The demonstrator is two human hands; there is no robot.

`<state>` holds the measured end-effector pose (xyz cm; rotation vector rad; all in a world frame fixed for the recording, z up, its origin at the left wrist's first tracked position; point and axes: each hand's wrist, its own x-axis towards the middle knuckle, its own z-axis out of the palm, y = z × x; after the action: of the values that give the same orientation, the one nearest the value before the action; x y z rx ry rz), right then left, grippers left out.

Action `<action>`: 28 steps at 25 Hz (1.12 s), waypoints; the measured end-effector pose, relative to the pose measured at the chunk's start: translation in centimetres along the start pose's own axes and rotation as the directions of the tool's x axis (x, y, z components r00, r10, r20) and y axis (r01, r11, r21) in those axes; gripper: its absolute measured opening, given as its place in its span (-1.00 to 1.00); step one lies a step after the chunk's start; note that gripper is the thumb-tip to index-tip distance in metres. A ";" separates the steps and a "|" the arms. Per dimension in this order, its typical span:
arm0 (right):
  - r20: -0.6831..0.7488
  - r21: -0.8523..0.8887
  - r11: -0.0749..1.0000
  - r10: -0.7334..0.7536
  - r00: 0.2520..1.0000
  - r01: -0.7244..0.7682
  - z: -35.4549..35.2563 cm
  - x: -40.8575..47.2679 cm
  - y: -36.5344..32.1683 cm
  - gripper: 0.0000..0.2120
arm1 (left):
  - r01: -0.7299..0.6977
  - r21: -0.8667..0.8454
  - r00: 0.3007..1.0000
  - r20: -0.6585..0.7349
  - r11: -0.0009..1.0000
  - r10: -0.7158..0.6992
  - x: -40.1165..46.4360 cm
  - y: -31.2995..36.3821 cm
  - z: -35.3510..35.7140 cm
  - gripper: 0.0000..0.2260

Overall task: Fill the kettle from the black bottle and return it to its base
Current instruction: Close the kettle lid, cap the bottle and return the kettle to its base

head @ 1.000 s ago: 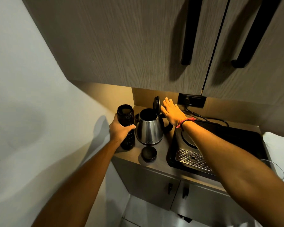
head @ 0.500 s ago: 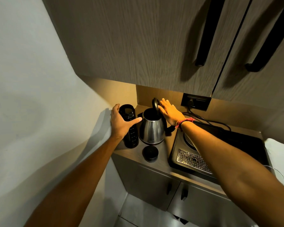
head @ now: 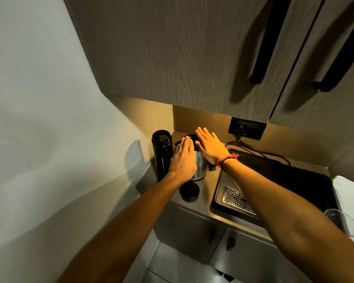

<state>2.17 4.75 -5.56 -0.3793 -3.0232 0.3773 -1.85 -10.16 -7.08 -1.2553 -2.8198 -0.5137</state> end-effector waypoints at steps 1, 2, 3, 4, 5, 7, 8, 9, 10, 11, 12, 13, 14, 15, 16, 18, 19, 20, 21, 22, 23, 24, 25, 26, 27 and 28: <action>-0.003 -0.005 1.000 -0.005 1.000 0.005 0.2 -0.3 0.2 -0.45 | 0.032 0.041 0.998 0.046 0.999 -0.034 0.3 0.3 0.4 -0.25; -0.003 -0.008 1.000 -0.007 1.000 0.007 0.4 -0.5 0.3 -0.46 | 0.055 0.078 0.995 0.076 0.995 -0.061 0.7 0.4 0.6 -0.21; -0.004 -0.014 1.000 -0.008 1.000 0.008 0.6 -0.7 0.4 -0.46 | 0.072 0.092 0.993 0.088 0.993 -0.081 1.2 0.4 0.6 -0.19; -0.010 -0.024 1.000 -0.007 1.000 0.007 0.8 -0.9 0.4 -0.46 | 0.079 0.106 0.992 0.088 0.991 -0.089 1.4 0.5 0.6 -0.17; -0.018 -0.035 0.999 -0.006 1.000 0.005 1.1 -1.0 0.4 -0.46 | 0.074 0.129 0.992 0.090 0.989 -0.086 1.4 0.5 0.6 -0.16; -0.008 -0.057 0.998 0.002 1.000 -0.003 1.2 -0.9 0.4 -0.46 | 0.056 0.155 0.988 0.135 0.986 -0.078 1.8 0.3 0.5 -0.15; 0.010 -0.074 0.997 0.009 1.000 -0.008 1.0 -0.8 0.3 -0.46 | 0.046 0.164 0.984 0.165 0.985 -0.074 1.9 0.3 0.3 -0.14; 0.028 -0.094 0.995 0.017 0.999 -0.014 0.9 -0.7 0.2 -0.46 | 0.041 0.173 0.981 0.179 0.984 -0.072 1.9 0.1 0.2 -0.13; 0.038 -0.111 0.994 0.023 0.999 -0.019 0.8 -0.8 0.1 -0.46 | 0.038 0.171 0.979 0.189 0.985 -0.071 1.9 0.1 0.0 -0.12; 0.034 -0.119 0.993 0.025 0.999 -0.021 0.7 -0.9 -0.1 -0.45 | 0.034 0.152 0.977 0.202 0.988 -0.065 1.8 0.1 -0.2 -0.10; 0.007 -0.126 0.992 0.016 1.000 -0.015 0.8 -1.3 -0.3 -0.45 | 0.021 0.125 0.978 0.205 0.992 -0.046 1.6 0.1 -0.2 -0.09; -0.045 -0.152 0.988 -0.012 0.999 0.005 0.9 -2.0 -0.7 -0.45 | -0.009 0.108 0.985 0.175 0.994 -0.010 1.0 -0.1 0.1 -0.10; -0.118 -0.189 0.981 -0.062 0.991 0.039 1.5 -3.1 -1.1 -0.47 | -0.044 0.103 0.994 0.105 0.994 0.033 0.0 -0.4 0.6 -0.13; -0.197 -0.227 0.970 -0.130 0.972 0.084 2.2 -4.1 -1.7 -0.51 | -0.077 0.107 0.997 0.023 0.991 0.075 -1.2 -0.7 1.2 -0.17; -0.260 -0.251 0.959 -0.194 0.946 0.128 3.1 -5.1 -2.2 -0.58 | -0.100 0.107 0.994 -0.034 0.989 0.104 -2.5 -1.2 1.8 -0.20; -0.198 -0.246 0.946 -0.261 0.945 0.210 5.1 -6.6 -3.1 -0.67 | -0.125 0.108 0.990 -0.058 0.986 0.131 -5.1 -2.4 3.4 -0.25; -0.082 -0.214 0.950 -0.249 0.965 0.227 6.0 -7.1 -3.5 -0.65 | -0.135 0.126 0.989 -0.042 0.983 0.141 -6.2 -3.1 4.2 -0.27; 0.046 -0.183 0.959 -0.211 0.976 0.216 6.9 -7.4 -4.0 -0.60 | -0.141 0.148 0.989 -0.013 0.979 0.144 -7.1 -3.8 4.7 -0.28; 0.155 -0.162 0.969 -0.162 0.974 0.187 7.7 -7.8 -4.3 -0.51 | -0.140 0.162 0.990 0.016 0.977 0.139 -7.9 -4.4 5.1 -0.27; 0.240 -0.155 0.976 -0.112 0.964 0.152 8.5 -8.0 -4.6 -0.41 | -0.132 0.166 0.991 0.035 0.977 0.128 -8.5 -4.9 5.3 -0.26; 0.296 -0.159 0.979 -0.079 0.952 0.130 9.1 -8.2 -4.9 -0.33 | -0.120 0.166 0.993 0.041 0.979 0.115 -9.0 -5.5 5.5 -0.27; 0.327 -0.168 0.977 -0.067 0.943 0.128 9.6 -8.3 -5.2 -0.28 | -0.106 0.161 0.994 0.038 0.981 0.101 -9.4 -6.0 5.5 -0.29; 0.328 -0.167 0.977 -0.072 0.942 0.132 9.9 -8.4 -5.5 -0.27 | -0.092 0.153 0.996 0.024 0.984 0.089 -9.8 -6.4 5.3 -0.32; 0.296 -0.155 0.978 -0.092 0.951 0.142 9.6 -8.3 -5.7 -0.27 | -0.077 0.145 0.997 -0.002 0.986 0.079 -10.0 -6.8 5.1 -0.36; 0.227 -0.134 0.978 -0.129 0.965 0.162 9.0 -8.2 -5.9 -0.27 | -0.064 0.136 0.997 -0.039 0.989 0.070 -10.2 -7.3 4.7 -0.40; 0.122 -0.107 0.977 -0.171 0.978 0.184 8.1 -8.0 -6.0 -0.27 | -0.048 0.128 0.995 -0.076 0.991 0.058 -10.3 -7.7 4.2 -0.44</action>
<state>7.67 -4.82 -12.22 -0.0945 -3.1651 0.2155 0.02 -21.10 -14.79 -1.2527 -2.6981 -0.3683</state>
